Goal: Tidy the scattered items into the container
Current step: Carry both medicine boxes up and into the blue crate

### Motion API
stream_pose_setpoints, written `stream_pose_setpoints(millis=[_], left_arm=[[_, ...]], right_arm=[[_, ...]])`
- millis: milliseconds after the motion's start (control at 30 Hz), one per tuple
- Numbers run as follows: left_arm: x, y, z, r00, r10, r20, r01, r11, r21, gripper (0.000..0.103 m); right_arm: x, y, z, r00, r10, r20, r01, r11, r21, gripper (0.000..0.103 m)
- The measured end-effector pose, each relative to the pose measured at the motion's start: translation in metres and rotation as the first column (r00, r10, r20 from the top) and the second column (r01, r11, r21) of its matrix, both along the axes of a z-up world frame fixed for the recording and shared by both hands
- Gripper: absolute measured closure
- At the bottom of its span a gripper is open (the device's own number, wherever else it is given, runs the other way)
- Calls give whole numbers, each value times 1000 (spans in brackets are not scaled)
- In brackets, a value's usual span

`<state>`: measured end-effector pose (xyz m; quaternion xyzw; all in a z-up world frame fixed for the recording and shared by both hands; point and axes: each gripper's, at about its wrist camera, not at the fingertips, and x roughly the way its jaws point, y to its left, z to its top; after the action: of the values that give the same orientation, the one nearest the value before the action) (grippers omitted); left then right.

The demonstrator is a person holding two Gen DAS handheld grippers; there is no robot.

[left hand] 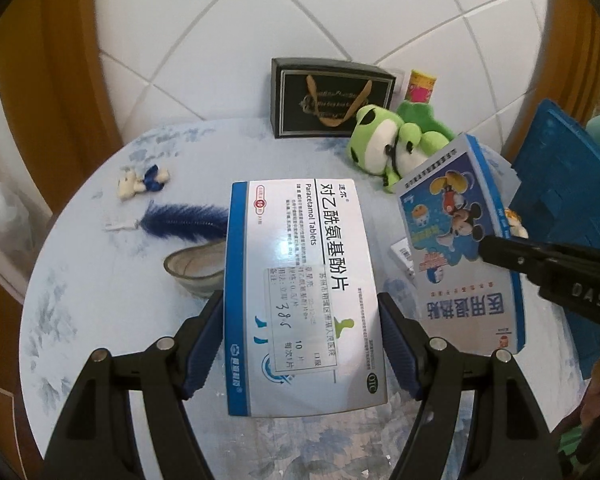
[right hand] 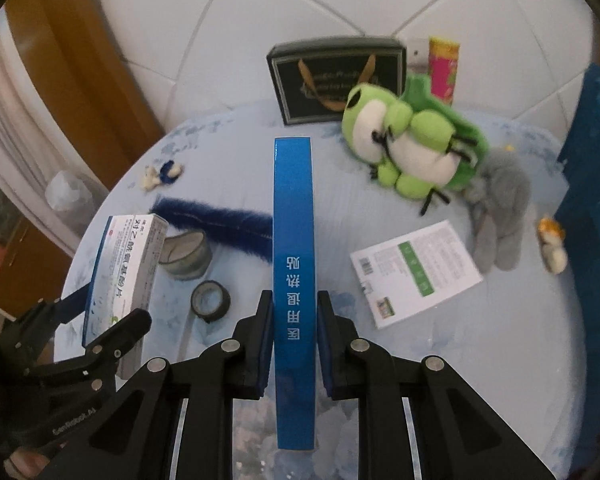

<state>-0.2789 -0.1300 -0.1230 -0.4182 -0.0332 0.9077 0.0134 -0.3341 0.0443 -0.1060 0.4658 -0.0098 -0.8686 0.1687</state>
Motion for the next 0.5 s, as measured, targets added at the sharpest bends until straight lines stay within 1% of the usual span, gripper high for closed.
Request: stream_pose_setpoints(millis=[200,300,400,500], left_arm=[[5,19,14,998,-57,-34,58,998,8,31],[5,40,28,993,-97,-62,98,995,5,31],[1,70,50,985,-144,-92,144,990,-2,31],[-4,115,83,968,-202,-151,204,979,-5,31]], right_arm=[[31,29,29,996,-60,-68,60,998,-1,83],[49,57,54,987,-103,-125,101,995,-22,83],[67,92,82,971,-152,-185,145,988,-51,83],[85,138,115,944,-216,-251,202,976,-83,83]])
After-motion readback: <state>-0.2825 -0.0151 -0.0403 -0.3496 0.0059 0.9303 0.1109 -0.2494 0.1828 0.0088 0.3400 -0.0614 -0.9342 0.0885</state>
